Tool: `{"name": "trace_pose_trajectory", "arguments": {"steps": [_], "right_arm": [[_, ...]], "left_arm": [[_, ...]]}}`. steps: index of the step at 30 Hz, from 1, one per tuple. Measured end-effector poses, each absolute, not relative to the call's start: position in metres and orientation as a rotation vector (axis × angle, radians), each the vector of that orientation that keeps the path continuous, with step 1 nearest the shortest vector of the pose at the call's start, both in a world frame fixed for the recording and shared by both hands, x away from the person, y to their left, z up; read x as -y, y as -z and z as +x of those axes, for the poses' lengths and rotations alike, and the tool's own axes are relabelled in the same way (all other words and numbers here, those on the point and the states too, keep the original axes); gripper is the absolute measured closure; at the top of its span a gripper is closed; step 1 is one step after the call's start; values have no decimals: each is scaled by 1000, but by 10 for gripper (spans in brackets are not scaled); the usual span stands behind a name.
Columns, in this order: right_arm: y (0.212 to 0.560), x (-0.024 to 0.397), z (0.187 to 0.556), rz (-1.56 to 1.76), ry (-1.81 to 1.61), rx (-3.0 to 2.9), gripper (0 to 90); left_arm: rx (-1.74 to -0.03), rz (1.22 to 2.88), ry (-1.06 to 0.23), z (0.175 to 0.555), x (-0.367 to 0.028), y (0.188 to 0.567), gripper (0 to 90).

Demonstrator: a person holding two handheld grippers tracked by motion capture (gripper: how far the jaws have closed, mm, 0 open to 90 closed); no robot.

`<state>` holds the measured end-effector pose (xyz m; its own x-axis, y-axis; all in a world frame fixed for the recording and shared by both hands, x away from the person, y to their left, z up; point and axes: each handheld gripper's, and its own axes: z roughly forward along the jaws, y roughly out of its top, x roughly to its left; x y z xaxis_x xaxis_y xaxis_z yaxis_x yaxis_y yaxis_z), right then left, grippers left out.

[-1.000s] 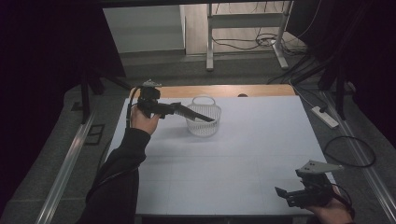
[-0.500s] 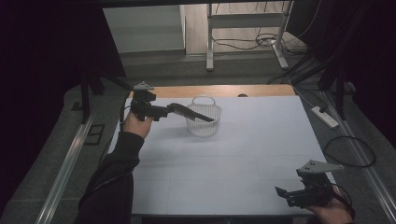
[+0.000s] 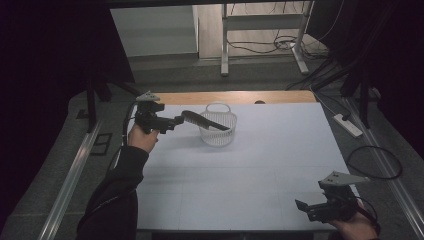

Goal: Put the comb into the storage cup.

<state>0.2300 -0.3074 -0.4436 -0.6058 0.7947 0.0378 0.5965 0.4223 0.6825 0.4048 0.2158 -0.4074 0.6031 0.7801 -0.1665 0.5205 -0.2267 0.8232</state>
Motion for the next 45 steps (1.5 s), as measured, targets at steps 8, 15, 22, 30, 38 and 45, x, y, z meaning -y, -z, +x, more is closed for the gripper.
{"name": "trace_pose_trajectory", "arguments": {"steps": [8,15,22,30,38,45], "right_arm": [[443,308,229,1209,-965,-2366,0],[443,307,229,1206,-966,-2364,0],[443,307,229,1198,-966,-2368,0],[443,306,229,1194,-958,-2370,0],[443,306,228,1193,-956,-2368,0],[443,306,228,1184,-956,-2369,0]], "left_arm": [[-1065,1894,-381,396,-219,413,0],[-1083,1887,-389,390,-221,417,0],[-1094,1867,-384,384,-223,420,0],[-1096,1847,-366,375,-225,429,0],[-1081,1859,-378,367,-226,433,0],[-1065,1865,-396,358,-223,430,0]]}}
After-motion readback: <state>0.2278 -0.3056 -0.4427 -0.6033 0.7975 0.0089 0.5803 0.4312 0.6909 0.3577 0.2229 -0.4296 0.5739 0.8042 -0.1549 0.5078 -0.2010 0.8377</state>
